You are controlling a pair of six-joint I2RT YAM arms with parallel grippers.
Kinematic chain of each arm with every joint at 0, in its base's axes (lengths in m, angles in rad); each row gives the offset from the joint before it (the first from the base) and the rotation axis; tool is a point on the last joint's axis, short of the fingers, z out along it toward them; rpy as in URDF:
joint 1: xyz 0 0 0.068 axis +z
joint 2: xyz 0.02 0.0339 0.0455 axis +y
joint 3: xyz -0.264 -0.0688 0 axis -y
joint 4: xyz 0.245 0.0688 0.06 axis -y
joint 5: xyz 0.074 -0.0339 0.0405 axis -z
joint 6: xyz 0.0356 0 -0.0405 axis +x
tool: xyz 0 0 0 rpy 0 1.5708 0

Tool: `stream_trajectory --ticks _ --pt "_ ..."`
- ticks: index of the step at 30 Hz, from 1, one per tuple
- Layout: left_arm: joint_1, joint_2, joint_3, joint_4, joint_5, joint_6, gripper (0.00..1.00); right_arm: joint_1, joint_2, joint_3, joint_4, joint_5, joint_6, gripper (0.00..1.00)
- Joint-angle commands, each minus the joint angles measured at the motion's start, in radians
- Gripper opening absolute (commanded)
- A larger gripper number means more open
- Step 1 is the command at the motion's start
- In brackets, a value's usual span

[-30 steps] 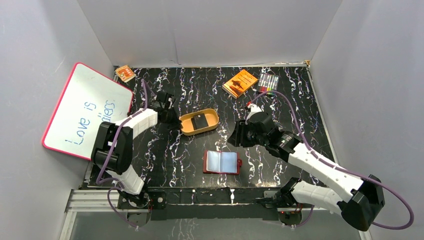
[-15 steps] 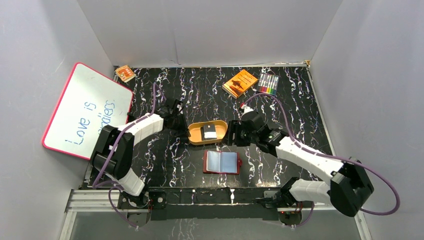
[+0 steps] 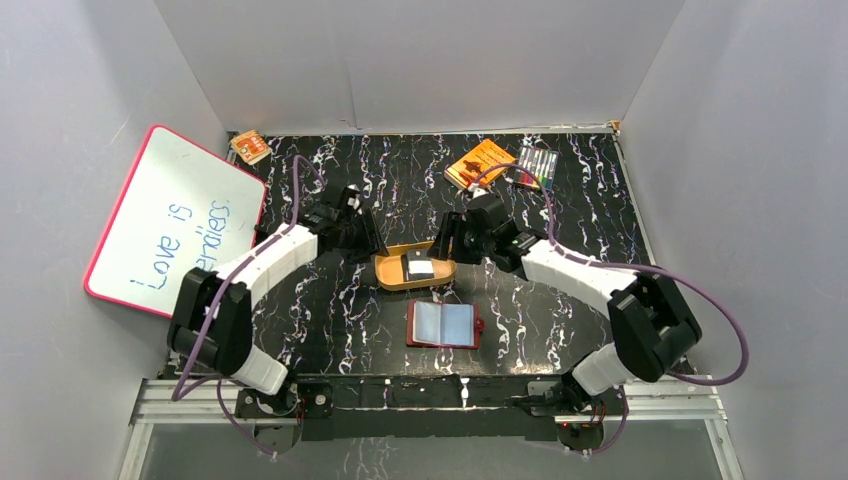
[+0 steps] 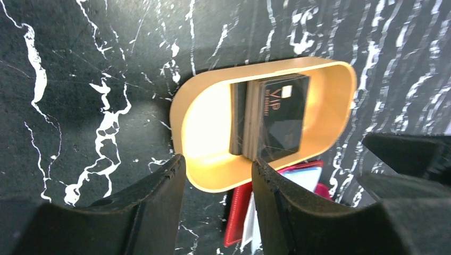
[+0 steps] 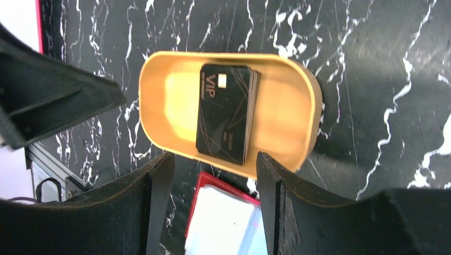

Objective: Put the credit cards into the card holder
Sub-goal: Move the storage box to the center of the board.

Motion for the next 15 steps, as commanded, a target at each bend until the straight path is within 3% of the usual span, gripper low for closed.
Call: stream_trajectory --ticks 1,7,15 --pt "-0.001 -0.102 0.054 -0.041 -0.005 -0.039 0.48 -0.025 0.07 0.083 0.061 -0.033 -0.034 0.66" --pt "-0.001 -0.136 0.005 0.123 0.111 -0.136 0.5 -0.033 0.155 0.127 0.048 -0.048 -0.069 0.65" --pt "-0.001 -0.046 -0.035 0.261 0.168 -0.216 0.5 -0.035 0.224 0.146 0.042 -0.08 -0.095 0.63"
